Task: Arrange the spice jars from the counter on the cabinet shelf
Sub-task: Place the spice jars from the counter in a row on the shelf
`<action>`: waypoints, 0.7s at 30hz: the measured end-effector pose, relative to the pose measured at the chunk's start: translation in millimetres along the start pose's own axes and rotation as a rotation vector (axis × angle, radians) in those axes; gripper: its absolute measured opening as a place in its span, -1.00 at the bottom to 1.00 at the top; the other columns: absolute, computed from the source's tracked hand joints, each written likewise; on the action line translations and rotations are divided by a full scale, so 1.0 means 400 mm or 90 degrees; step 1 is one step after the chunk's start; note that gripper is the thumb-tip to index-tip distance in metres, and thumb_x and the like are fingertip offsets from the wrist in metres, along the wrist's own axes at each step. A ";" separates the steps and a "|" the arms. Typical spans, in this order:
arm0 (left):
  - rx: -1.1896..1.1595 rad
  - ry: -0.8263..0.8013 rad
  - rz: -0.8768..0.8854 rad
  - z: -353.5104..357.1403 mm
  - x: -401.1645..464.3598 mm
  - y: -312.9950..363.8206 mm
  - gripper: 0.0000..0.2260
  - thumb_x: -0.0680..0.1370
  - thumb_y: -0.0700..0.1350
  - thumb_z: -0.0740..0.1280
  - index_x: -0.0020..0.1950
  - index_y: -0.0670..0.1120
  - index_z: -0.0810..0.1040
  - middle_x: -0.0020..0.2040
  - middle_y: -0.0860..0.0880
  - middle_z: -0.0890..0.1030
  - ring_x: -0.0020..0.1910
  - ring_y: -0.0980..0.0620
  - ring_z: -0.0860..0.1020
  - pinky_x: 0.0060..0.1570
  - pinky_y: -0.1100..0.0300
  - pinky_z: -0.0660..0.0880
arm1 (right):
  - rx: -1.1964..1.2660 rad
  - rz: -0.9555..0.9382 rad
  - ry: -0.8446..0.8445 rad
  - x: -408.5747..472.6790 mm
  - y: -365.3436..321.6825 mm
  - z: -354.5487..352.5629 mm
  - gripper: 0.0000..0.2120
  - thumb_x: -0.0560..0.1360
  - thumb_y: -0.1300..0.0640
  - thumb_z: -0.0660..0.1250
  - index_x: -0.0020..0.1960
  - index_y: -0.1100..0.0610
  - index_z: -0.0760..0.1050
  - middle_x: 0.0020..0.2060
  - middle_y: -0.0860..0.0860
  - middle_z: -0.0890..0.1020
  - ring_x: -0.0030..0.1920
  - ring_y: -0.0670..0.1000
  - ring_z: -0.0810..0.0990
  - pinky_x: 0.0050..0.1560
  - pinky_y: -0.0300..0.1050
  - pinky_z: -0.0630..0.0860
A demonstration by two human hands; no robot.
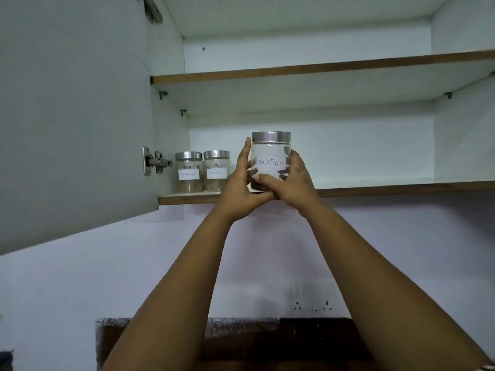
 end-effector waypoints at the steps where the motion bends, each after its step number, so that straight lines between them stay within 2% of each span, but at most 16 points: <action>1: 0.038 0.000 -0.015 -0.007 0.014 -0.011 0.07 0.36 -0.05 0.57 0.57 0.21 -0.17 0.39 -0.07 0.46 0.28 0.09 0.51 0.15 0.31 0.52 | -0.033 0.008 -0.012 0.023 0.001 0.002 -0.07 0.28 -0.11 0.56 0.50 0.05 0.17 0.24 -0.04 0.41 0.14 -0.04 0.50 0.07 -0.15 0.51; 3: 0.155 0.005 -0.059 -0.017 0.027 -0.051 0.03 0.37 0.16 0.52 0.58 0.12 -0.16 0.39 -0.05 0.47 0.32 0.04 0.47 0.25 0.14 0.48 | -0.097 0.049 -0.063 0.064 0.010 0.006 -0.05 0.28 -0.11 0.57 0.50 0.10 0.16 0.24 -0.02 0.43 0.15 -0.02 0.48 0.11 -0.10 0.52; 4: 0.256 0.025 -0.078 -0.023 0.025 -0.080 -0.04 0.39 0.26 0.45 0.58 0.07 -0.06 0.37 -0.05 0.49 0.32 0.01 0.48 0.25 0.07 0.47 | -0.137 0.076 -0.098 0.081 0.017 0.009 -0.08 0.28 -0.12 0.57 0.47 0.13 0.19 0.24 0.01 0.46 0.15 0.01 0.49 0.13 -0.05 0.53; 5: 0.380 0.068 -0.084 -0.034 0.016 -0.113 -0.16 0.41 0.35 0.37 0.54 0.01 0.13 0.30 -0.04 0.54 0.27 -0.02 0.51 0.23 0.02 0.47 | -0.181 0.105 -0.130 0.098 0.025 0.013 -0.11 0.28 -0.13 0.57 0.43 0.16 0.23 0.22 0.04 0.49 0.14 0.02 0.50 0.12 -0.04 0.52; 7: 0.577 0.191 -0.016 -0.051 -0.017 -0.181 -0.41 0.47 0.39 0.23 0.20 -0.08 0.50 -0.01 -0.03 0.64 0.04 -0.05 0.59 0.07 0.02 0.47 | -0.239 0.154 -0.167 0.136 0.047 0.023 -0.16 0.26 -0.15 0.59 0.35 0.19 0.30 0.16 0.05 0.52 0.10 0.03 0.50 0.09 -0.07 0.49; 8: 0.619 0.235 0.047 -0.056 -0.031 -0.212 -0.47 0.50 0.37 0.21 0.02 -0.09 0.54 -0.13 -0.02 0.61 -0.08 -0.05 0.58 -0.04 0.05 0.44 | -0.241 0.174 -0.180 0.155 0.059 0.030 -0.16 0.24 -0.15 0.60 0.33 0.20 0.33 0.15 0.05 0.53 0.11 0.04 0.51 0.11 -0.07 0.50; 10: 0.651 0.287 0.136 -0.061 -0.034 -0.258 -0.53 0.54 0.32 0.21 -0.13 -0.10 0.55 -0.23 -0.01 0.56 -0.20 -0.04 0.54 -0.18 0.10 0.37 | -0.239 0.207 -0.221 0.194 0.080 0.057 -0.17 0.23 -0.13 0.61 0.33 0.22 0.38 0.17 0.10 0.57 0.16 0.09 0.55 0.22 0.01 0.51; 13: 0.668 0.318 0.148 -0.059 -0.019 -0.281 -0.54 0.54 0.30 0.22 -0.22 -0.09 0.53 -0.27 -0.01 0.54 -0.27 -0.02 0.50 -0.24 0.13 0.30 | -0.253 0.249 -0.269 0.239 0.103 0.107 -0.20 0.26 -0.13 0.60 0.33 0.24 0.40 0.20 0.14 0.56 0.19 0.12 0.55 0.27 0.04 0.49; 16: 0.687 0.339 0.185 -0.060 -0.015 -0.287 -0.55 0.54 0.28 0.23 -0.26 -0.08 0.50 -0.29 0.00 0.53 -0.30 -0.01 0.49 -0.24 0.17 0.21 | -0.306 0.273 -0.294 0.270 0.118 0.155 -0.15 0.28 -0.21 0.56 0.38 0.21 0.36 0.27 0.13 0.48 0.25 0.13 0.50 0.32 0.05 0.45; 21: 0.666 0.350 0.214 -0.063 -0.015 -0.290 -0.56 0.55 0.26 0.22 -0.27 -0.08 0.49 -0.31 0.00 0.51 -0.31 0.00 0.47 -0.25 0.18 0.20 | -0.341 0.264 -0.338 0.301 0.139 0.203 -0.16 0.30 -0.27 0.51 0.41 0.16 0.36 0.30 0.12 0.47 0.27 0.13 0.47 0.34 0.06 0.42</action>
Point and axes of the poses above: each hand's wrist, its own x-axis towards the middle knuckle, its own z-axis out of the palm, y = z × x, the point moved 1 cm from there along x, towards the middle knuckle
